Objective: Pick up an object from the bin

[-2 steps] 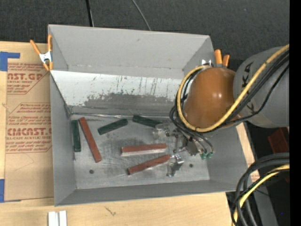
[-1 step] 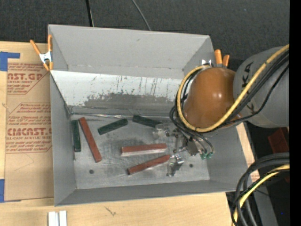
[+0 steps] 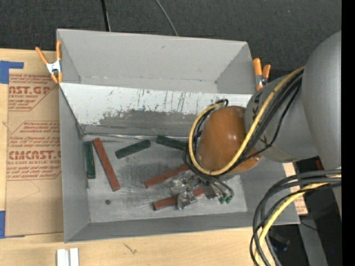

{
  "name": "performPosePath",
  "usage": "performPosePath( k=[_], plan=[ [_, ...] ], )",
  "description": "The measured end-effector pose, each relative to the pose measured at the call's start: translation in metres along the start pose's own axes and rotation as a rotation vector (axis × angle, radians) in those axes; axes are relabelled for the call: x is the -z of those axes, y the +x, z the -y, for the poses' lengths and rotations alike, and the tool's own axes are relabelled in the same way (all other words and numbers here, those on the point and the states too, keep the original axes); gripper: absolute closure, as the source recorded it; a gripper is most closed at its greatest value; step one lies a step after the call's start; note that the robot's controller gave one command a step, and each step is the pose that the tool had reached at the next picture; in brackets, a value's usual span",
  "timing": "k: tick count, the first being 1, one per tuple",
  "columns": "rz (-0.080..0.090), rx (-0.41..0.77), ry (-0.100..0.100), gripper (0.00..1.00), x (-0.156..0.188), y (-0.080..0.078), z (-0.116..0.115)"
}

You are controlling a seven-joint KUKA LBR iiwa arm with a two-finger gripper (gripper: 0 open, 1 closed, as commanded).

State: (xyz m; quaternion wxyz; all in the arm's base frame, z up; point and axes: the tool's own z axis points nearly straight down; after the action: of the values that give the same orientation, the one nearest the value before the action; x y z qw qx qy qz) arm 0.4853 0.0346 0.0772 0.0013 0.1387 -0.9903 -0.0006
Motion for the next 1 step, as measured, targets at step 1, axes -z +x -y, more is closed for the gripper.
performPosePath(
  k=[1],
  plan=[
    [0.000,0.000,0.000,1.00,0.0000,0.0000,0.0000]
  ],
)
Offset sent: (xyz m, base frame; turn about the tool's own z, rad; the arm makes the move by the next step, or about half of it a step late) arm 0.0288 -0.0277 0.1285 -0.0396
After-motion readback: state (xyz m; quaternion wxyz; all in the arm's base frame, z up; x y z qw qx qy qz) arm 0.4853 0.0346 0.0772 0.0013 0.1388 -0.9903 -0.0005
